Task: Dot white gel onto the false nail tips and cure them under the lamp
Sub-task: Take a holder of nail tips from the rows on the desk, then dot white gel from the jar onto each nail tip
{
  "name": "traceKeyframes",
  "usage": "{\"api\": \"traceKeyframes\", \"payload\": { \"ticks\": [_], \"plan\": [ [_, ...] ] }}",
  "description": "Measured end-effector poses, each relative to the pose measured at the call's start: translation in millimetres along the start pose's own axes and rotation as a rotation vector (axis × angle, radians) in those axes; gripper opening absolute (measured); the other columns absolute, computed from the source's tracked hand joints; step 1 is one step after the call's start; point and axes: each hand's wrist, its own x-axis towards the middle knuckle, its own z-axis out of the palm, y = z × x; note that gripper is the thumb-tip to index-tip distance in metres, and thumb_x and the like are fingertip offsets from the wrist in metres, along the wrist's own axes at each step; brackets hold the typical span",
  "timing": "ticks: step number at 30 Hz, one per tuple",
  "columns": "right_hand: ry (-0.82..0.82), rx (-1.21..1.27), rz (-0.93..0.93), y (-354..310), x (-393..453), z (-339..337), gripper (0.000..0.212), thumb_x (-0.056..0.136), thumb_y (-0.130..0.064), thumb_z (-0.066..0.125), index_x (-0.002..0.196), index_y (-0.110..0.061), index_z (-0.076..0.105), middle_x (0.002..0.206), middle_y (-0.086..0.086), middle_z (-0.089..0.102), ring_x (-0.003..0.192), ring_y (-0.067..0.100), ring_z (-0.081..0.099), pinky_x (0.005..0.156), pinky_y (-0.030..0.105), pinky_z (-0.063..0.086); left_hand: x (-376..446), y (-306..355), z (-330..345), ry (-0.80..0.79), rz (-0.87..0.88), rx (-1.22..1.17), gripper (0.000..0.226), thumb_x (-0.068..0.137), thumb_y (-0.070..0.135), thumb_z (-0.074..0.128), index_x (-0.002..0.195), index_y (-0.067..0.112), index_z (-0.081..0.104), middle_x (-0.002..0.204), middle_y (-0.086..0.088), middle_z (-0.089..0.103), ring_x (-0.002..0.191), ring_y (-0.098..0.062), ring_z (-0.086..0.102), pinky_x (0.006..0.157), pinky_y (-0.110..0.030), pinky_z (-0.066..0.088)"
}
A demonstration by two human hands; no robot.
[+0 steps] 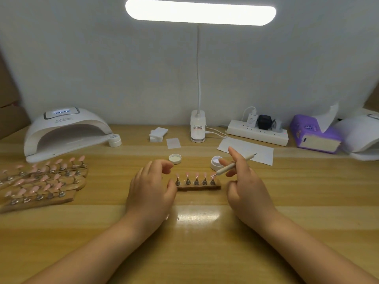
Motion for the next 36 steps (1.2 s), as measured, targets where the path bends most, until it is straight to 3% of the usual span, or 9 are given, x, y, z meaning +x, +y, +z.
{"api": "traceKeyframes", "payload": {
  "ticks": [5,9,15,18,23,27,29,32,36],
  "plan": [
    [-0.092,0.105,-0.113,-19.3,-7.3,4.2,0.082,0.085,0.01,0.049,0.15,-0.024,0.013,0.139,-0.005,0.052,0.116,0.012,0.055,0.097,0.02,0.042,-6.0,14.9,-2.1,0.013,0.305,-0.198,0.018,0.085,0.034,0.066,0.097,0.022,0.06,0.084,0.017,0.056,0.078,-0.002,0.052,0.069,-0.03,0.048],
    [-0.237,0.136,-0.212,-32.1,-16.9,10.8,0.084,0.089,0.0,0.052,0.146,-0.033,-0.001,0.141,-0.003,0.05,0.125,0.012,0.049,0.105,0.029,0.039,-13.5,21.7,-0.1,-0.002,0.414,-0.307,0.019,0.084,0.034,0.065,0.098,0.027,0.054,0.087,0.02,0.056,0.079,-0.002,0.054,0.069,-0.026,0.048],
    [-0.285,0.189,-0.294,-37.0,-20.1,5.8,0.076,0.086,-0.015,0.045,0.146,-0.028,-0.001,0.129,0.001,0.06,0.112,0.013,0.055,0.093,0.029,0.045,-15.1,24.4,1.5,0.014,0.514,-0.377,0.017,0.083,0.019,0.066,0.092,0.019,0.052,0.082,-0.001,0.062,0.074,-0.014,0.059,0.068,-0.029,0.05],
    [-0.274,0.161,-0.34,-35.2,-19.5,5.9,0.077,0.084,-0.009,0.046,0.148,-0.018,0.004,0.12,0.001,0.066,0.096,0.011,0.058,0.078,0.023,0.046,-16.1,24.0,1.3,-0.041,0.512,-0.363,0.013,0.085,0.019,0.062,0.096,0.014,0.055,0.083,0.002,0.062,0.074,-0.008,0.057,0.069,-0.024,0.049],
    [-0.162,0.026,-0.42,-26.4,-21.7,2.5,0.08,0.081,-0.006,0.057,0.15,-0.008,0.017,0.104,0.006,0.072,0.078,0.015,0.067,0.063,0.034,0.055,-15.2,22.9,-2.6,0.005,0.37,-0.48,0.011,0.083,0.018,0.059,0.087,0.008,0.056,0.081,0.01,0.059,0.075,-0.002,0.06,0.067,-0.014,0.047],
    [-0.007,-0.008,-0.336,-16.4,-17.8,-6.7,0.063,0.078,-0.007,0.064,0.138,-0.008,0.044,0.086,-0.006,0.071,0.065,0.005,0.064,0.055,0.031,0.055,-11.0,22.4,-6.8,0.08,0.235,-0.557,0.011,0.082,0.023,0.059,0.086,0.014,0.054,0.081,0.01,0.06,0.075,-0.003,0.063,0.06,-0.017,0.05],
    [0.026,0.008,-0.221,-10.5,-8.3,-11.9,0.045,0.082,-0.008,0.068,0.125,-0.012,0.053,0.083,-0.01,0.067,0.069,0.005,0.062,0.062,0.031,0.055,-9.1,20.7,-7.1,0.097,0.178,-0.558,0.012,0.082,0.022,0.064,0.087,0.018,0.054,0.079,0.007,0.06,0.073,-0.009,0.064,0.058,-0.022,0.051],
    [0.01,0.056,0.044,1.2,11.9,-24.8,0.03,0.083,-0.016,0.073,0.109,-0.02,0.059,0.089,-0.013,0.063,0.08,0.003,0.062,0.074,0.022,0.055,-7.0,18.0,-6.1,0.113,0.122,-0.556,0.013,0.081,0.015,0.065,0.086,0.02,0.053,0.076,0.003,0.061,0.073,-0.011,0.064,0.062,-0.019,0.05],
    [0.023,0.139,0.254,15.5,32.8,-38.6,0.023,0.074,-0.022,0.081,0.087,-0.025,0.062,0.081,-0.008,0.065,0.075,0.005,0.062,0.065,0.02,0.052,-5.0,17.6,-7.3,0.11,0.058,-0.585,0.012,0.082,0.017,0.063,0.087,0.021,0.053,0.077,0.004,0.059,0.073,-0.01,0.062,0.062,-0.012,0.047]
  ]
}}
